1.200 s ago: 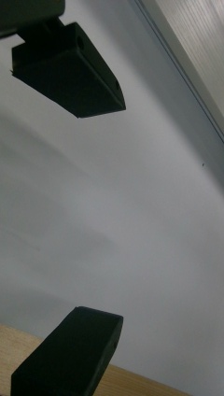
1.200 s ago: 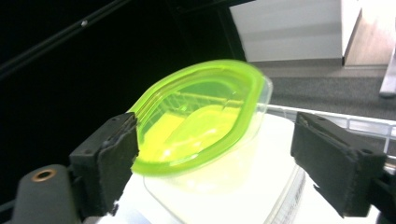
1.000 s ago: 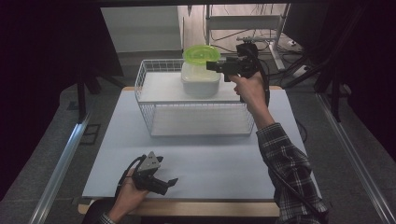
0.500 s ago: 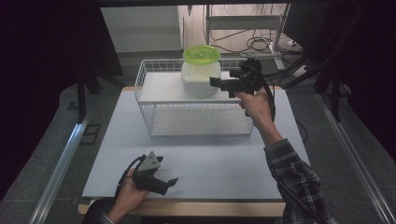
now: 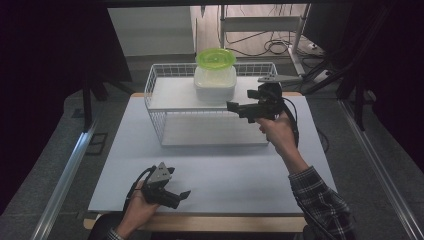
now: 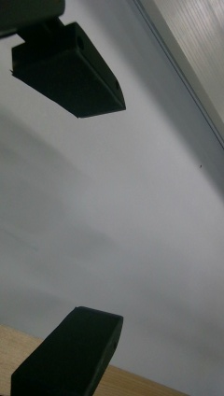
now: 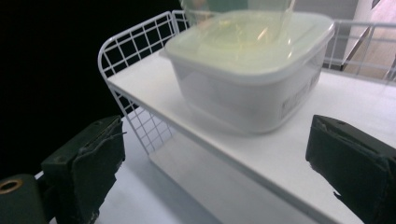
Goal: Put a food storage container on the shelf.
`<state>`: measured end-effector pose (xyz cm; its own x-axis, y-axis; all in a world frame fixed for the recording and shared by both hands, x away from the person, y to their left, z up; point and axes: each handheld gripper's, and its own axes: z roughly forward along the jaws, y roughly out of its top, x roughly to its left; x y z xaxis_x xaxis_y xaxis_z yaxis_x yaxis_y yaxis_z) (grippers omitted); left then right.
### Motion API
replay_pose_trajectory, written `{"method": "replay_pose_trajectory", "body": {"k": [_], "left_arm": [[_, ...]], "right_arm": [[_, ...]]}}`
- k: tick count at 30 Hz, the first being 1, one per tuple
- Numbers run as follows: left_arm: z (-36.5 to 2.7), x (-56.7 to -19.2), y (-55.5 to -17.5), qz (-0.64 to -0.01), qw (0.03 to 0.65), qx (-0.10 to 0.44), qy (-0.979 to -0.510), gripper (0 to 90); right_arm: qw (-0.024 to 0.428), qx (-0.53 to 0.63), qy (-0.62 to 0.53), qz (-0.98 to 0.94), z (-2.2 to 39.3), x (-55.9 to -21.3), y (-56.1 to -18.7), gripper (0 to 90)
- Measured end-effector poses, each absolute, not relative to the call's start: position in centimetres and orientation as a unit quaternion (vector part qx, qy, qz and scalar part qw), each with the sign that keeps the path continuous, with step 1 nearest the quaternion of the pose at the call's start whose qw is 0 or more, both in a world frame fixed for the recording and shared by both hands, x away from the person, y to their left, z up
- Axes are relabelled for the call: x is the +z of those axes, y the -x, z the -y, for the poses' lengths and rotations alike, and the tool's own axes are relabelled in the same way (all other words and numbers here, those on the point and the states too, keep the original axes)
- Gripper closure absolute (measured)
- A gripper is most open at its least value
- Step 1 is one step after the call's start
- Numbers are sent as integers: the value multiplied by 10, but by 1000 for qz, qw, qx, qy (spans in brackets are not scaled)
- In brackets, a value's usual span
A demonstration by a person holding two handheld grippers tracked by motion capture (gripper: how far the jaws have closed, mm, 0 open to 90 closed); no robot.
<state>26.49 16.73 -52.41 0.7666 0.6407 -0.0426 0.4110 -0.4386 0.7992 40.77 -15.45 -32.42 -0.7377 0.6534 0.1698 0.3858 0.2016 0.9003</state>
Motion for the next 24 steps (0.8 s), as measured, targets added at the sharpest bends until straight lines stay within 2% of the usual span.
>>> {"method": "replay_pose_trajectory", "body": {"k": [24], "left_arm": [[-167, -524, -265, -314, 428, 133, -837, 18]], "right_arm": [[138, 491, -327, -795, 182, -380, -361, 32]]}}
